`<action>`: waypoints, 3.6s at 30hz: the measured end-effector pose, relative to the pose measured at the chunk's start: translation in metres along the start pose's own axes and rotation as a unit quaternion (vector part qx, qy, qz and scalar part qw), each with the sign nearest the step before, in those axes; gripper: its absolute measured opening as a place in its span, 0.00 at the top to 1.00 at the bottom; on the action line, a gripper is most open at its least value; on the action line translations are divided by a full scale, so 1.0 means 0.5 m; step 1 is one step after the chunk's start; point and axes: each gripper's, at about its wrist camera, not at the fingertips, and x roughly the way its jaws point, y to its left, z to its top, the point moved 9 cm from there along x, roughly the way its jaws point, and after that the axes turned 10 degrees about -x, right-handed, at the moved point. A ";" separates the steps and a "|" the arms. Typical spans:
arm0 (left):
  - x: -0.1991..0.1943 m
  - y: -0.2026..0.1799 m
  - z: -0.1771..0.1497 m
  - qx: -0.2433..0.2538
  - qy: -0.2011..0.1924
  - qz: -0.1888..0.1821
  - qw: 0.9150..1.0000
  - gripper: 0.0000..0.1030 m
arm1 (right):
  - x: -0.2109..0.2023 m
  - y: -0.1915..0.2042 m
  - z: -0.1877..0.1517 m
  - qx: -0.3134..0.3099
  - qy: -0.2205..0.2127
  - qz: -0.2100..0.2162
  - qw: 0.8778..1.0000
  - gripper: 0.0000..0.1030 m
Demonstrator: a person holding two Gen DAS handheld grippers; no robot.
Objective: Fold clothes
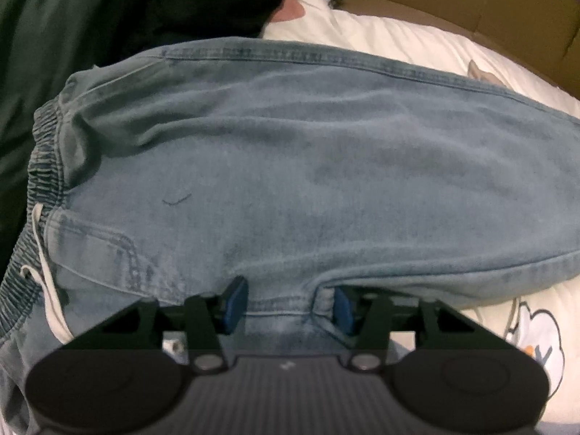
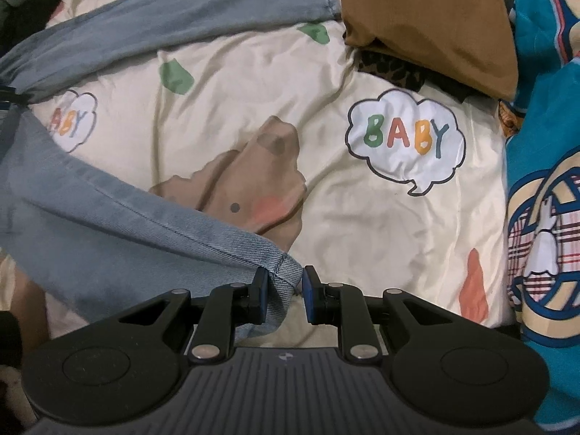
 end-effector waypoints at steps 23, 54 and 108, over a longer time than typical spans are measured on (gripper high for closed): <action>-0.102 -0.068 -0.132 0.046 0.091 -0.130 0.986 0.43 | 0.264 -0.062 -0.013 0.054 0.056 -0.023 0.997 0.76; 0.011 -0.197 -0.173 0.097 0.119 -0.127 0.980 0.36 | 0.306 -0.035 -0.007 0.063 0.098 0.002 0.993 0.70; -0.082 -0.416 -0.348 0.396 0.073 -0.284 0.870 0.89 | 0.207 0.237 0.148 -0.016 -0.048 0.098 0.994 0.49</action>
